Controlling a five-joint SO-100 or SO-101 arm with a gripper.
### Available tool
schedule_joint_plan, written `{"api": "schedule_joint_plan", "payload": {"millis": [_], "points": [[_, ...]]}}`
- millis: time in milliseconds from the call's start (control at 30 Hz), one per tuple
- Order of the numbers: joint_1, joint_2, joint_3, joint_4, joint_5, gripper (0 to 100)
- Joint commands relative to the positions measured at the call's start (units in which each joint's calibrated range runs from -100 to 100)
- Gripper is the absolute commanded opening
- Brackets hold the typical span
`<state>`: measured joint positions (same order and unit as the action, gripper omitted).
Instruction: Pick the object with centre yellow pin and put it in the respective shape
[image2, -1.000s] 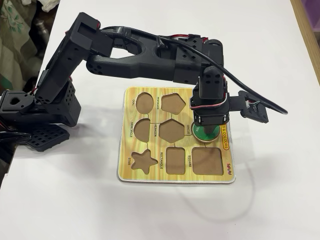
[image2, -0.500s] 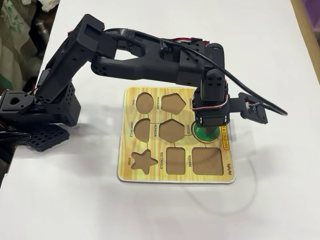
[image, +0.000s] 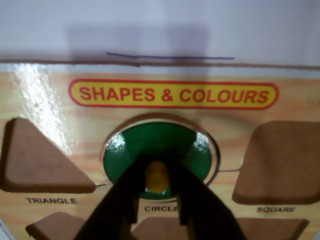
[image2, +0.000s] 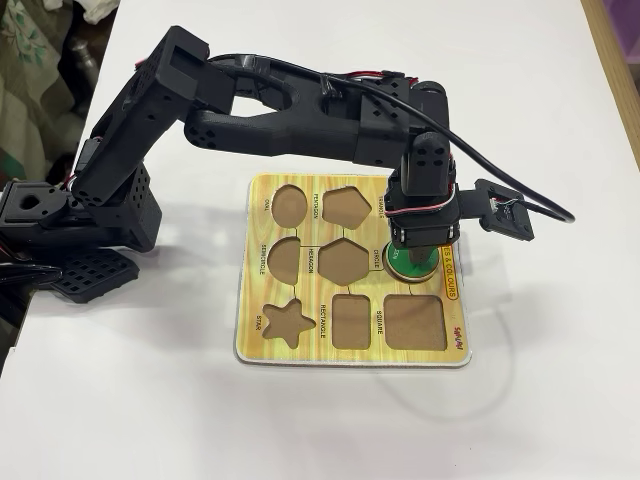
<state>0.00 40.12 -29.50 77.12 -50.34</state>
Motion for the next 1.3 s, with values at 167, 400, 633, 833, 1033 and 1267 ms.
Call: {"api": "schedule_joint_plan", "payload": {"millis": [167,400,633,833,1033,1267], "points": [[0.6,-1.0,-1.7,-0.4,-0.2,1],[1.5,-1.0,-1.7,-0.5,-0.2,2],[1.5,-1.0,-1.7,-0.6,0.2,12],[1.5,-1.5,-1.7,-0.6,-0.2,13],[1.5,-5.3,-1.7,0.1,-0.2,13],[1.5,-12.6,-0.6,0.2,-0.2,13]]}}
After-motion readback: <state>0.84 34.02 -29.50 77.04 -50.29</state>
